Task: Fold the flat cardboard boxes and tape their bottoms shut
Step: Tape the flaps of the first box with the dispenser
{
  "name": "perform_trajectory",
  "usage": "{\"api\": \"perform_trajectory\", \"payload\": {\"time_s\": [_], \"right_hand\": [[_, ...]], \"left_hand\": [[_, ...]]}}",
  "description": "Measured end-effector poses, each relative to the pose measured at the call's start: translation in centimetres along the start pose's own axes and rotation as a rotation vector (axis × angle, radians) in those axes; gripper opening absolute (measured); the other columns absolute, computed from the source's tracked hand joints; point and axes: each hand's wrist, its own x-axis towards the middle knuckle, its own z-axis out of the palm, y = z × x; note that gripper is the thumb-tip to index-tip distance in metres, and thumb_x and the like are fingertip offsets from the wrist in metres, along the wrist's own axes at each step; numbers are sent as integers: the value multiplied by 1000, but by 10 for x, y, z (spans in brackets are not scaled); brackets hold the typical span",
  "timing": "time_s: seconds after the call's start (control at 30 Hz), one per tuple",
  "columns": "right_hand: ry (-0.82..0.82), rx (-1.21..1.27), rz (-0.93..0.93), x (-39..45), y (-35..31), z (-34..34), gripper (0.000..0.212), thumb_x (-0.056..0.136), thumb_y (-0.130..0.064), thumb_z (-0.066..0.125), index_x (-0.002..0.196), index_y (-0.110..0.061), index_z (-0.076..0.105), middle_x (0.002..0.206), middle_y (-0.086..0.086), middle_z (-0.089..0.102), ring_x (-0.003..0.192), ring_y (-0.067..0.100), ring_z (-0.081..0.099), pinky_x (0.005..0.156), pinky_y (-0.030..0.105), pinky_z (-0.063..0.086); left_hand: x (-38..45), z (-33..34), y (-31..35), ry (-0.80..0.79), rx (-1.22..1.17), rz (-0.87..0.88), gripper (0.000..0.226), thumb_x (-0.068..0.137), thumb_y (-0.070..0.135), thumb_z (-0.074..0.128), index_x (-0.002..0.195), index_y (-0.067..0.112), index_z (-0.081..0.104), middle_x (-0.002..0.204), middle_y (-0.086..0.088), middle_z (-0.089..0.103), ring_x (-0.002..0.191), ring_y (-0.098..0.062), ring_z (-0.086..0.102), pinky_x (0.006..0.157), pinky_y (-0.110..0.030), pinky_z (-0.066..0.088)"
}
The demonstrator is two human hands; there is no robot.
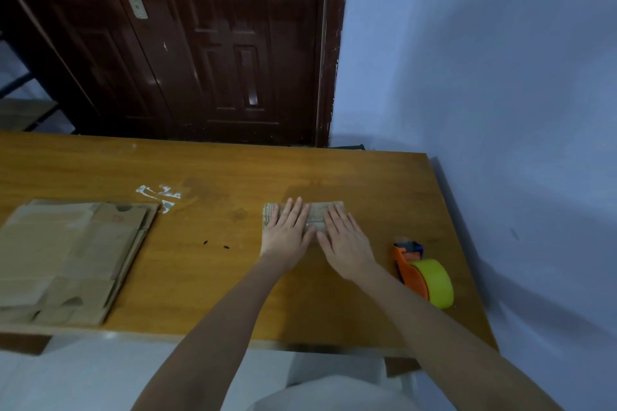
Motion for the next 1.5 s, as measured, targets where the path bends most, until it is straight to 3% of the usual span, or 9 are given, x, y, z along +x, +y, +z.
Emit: {"api": "perform_trajectory", "payload": {"time_s": [0.2,0.3,0.43,0.63,0.8,1.03,1.13,1.27,1.5], "right_hand": [[-97,74,177,-6,10,-4,67,99,-53,14,151,-15,-5,159,5,-12,146,23,11,118,36,11],[-164,153,175,-3,12,-16,66,100,-51,20,152,-19,-3,160,0,-10,135,25,35,106,38,36],[1,350,261,-9,10,-20,64,101,-42,30,152,-17,1,160,2,-5,133,23,38,99,36,42],[66,741,726,-23,-10,-15,57,103,-37,27,148,-4,15,151,17,24,128,32,41,100,40,37],[-24,1399,1167,-23,-41,-11,70,97,-58,26,148,-10,18,144,16,36,123,37,45,98,52,42],[-295,1482,921,-15,-65,-10,68,95,-57,36,147,-15,25,139,8,39,117,27,50,94,44,50],[-239,1440,887,-14,-61,-7,70,91,-49,52,144,-10,28,124,3,44,114,23,51,93,42,51],[-155,1394,853,-10,-49,-8,76,85,-48,62,145,-17,26,139,4,44,120,25,50,88,42,53],[-35,1317,820,-7,-24,-18,59,91,-30,62,142,-17,36,137,5,49,119,23,51,96,39,48]], "left_hand": [[-3,3,-3,-10,28,52,78,84,59,-16,152,24,1,158,-6,-10,145,-21,-14,118,-40,-8],[-1,-1,-4,-28,-43,38,63,98,54,8,152,22,4,159,-5,-7,145,-19,-12,119,-39,-7],[2,-7,-12,39,-214,-11,62,99,46,30,151,16,16,159,-1,10,146,-15,1,119,-33,1],[10,-20,-59,130,-299,-139,55,98,36,40,146,12,30,154,-5,27,143,-22,20,113,-38,21],[18,-29,-81,-97,-548,-259,55,99,44,36,148,21,27,155,-3,24,142,-24,21,111,-42,27],[18,-15,-72,-206,-885,-385,56,97,51,36,140,16,42,140,-9,46,122,-31,46,92,-38,40],[15,-11,-69,-183,-915,-419,59,97,52,37,137,9,44,134,-7,49,122,-31,46,90,-36,38],[7,-7,-61,-173,-941,-425,48,96,50,42,104,5,56,99,-15,58,109,-36,55,77,-35,39],[-10,-3,-32,-299,-942,-328,53,95,56,37,120,10,47,102,-5,55,96,-26,57,85,-41,48]]}}
